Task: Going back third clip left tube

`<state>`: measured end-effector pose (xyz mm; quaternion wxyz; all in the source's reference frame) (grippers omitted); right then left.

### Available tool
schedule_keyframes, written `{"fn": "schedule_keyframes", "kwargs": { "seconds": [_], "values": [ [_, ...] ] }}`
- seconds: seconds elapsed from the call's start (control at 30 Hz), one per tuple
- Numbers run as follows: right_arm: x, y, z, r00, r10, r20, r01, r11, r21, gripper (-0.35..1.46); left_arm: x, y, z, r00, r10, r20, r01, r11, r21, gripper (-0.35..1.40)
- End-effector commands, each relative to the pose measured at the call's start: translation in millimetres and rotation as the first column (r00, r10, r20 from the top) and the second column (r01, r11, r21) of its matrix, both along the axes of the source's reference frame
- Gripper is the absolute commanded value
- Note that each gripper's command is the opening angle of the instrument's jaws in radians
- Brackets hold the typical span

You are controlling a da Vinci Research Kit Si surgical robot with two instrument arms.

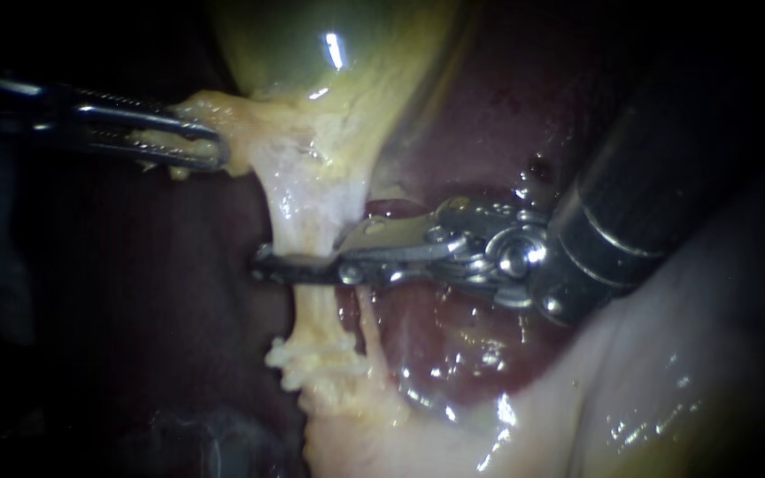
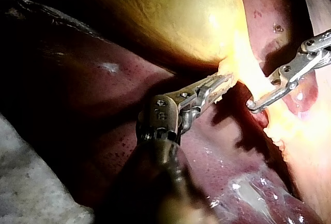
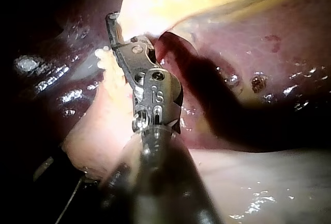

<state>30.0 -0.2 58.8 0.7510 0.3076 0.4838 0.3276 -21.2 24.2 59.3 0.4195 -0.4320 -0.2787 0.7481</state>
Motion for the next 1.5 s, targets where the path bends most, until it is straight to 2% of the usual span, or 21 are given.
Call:
{"fn": "schedule_keyframes", "kwargs": {
  "seconds": [0.03, 0.17, 0.2, 0.27, 0.3, 0.33, 0.43, 0.53, 0.7, 0.97, 1.13, 1.3, 1.5],
  "values": [
    [0.0, 0.0, 0.0, 1.0000, -0.001, -0.001, 0.001, 1.000, 0.000, -0.35, 0.0, 0.0, 0.1, 1.0000, 0.000, 0.000, 0.000, 1.000, 0.000, -0.35],
    [-0.1, -0.1, 0.0, 0.9999, -0.005, -0.011, 0.005, 1.000, 0.003, -0.35, 0.0, -0.1, 0.1, 1.0000, 0.000, 0.000, 0.000, 1.000, -0.001, -0.35],
    [-0.1, -0.2, 0.0, 0.9997, -0.018, -0.018, 0.018, 1.000, -0.011, -0.35, 0.0, -0.1, 0.1, 1.0000, 0.000, 0.000, 0.000, 1.000, -0.001, -0.35],
    [0.1, -0.3, 0.3, 0.9988, -0.035, -0.035, 0.033, 0.998, -0.048, -0.08, 0.0, -0.1, 0.1, 1.0000, 0.000, 0.000, 0.000, 1.000, -0.001, -0.35],
    [0.2, -0.5, 0.5, 0.9984, -0.032, -0.046, 0.030, 0.998, -0.062, 0.14, 0.0, -0.1, 0.1, 1.0000, 0.000, 0.000, 0.000, 1.000, -0.001, -0.35],
    [0.4, -0.5, 0.7, 0.9982, -0.033, -0.051, 0.029, 0.997, -0.074, 0.26, 0.0, -0.1, 0.2, 1.0000, 0.000, 0.000, 0.000, 1.000, -0.001, -0.35],
    [1.1, -0.8, 1.4, 0.9973, -0.034, -0.066, 0.027, 0.995, -0.094, 0.43, 0.0, -0.1, 0.2, 1.0000, 0.000, 0.000, 0.000, 1.000, -0.001, -0.35],
    [1.5, -1.1, 2.0, 0.9964, -0.038, -0.076, 0.029, 0.994, -0.108, 0.47, 0.0, -0.2, 0.2, 1.0000, 0.000, 0.000, 0.000, 1.000, -0.001, -0.35],
    [1.3, -1.2, 2.9, 0.9940, -0.072, -0.082, 0.055, 0.979, -0.194, 0.49, 0.1, -0.3, 0.2, 1.0000, 0.001, 0.000, -0.001, 1.000, -0.002, -0.35],
    [-1.9, -0.5, 4.1, 0.9889, -0.118, -0.091, 0.088, 0.955, -0.282, 0.49, 0.2, -0.3, 0.2, 1.0000, 0.001, 0.000, -0.001, 1.000, -0.002, -0.35],
    [-4.3, -0.7, 3.7, 0.9843, -0.147, -0.099, 0.108, 0.940, -0.324, 0.49, 0.2, -0.4, 0.3, 1.0000, 0.001, 0.000, -0.001, 1.000, -0.003, -0.35],
    [-6.5, -1.1, 3.0, 0.9797, -0.167, -0.112, 0.122, 0.938, -0.326, 0.50, 0.2, -0.4, 0.3, 1.0000, 0.001, 0.000, -0.001, 1.000, -0.003, -0.35],
    [-10.3, -1.1, 0.6, 0.9705, -0.205, -0.127, 0.146, 0.917, -0.370, 0.50, 0.4, -0.4, 0.3, 1.0000, 0.002, 0.000, -0.002, 1.000, -0.003, -0.35]
  ]
}}
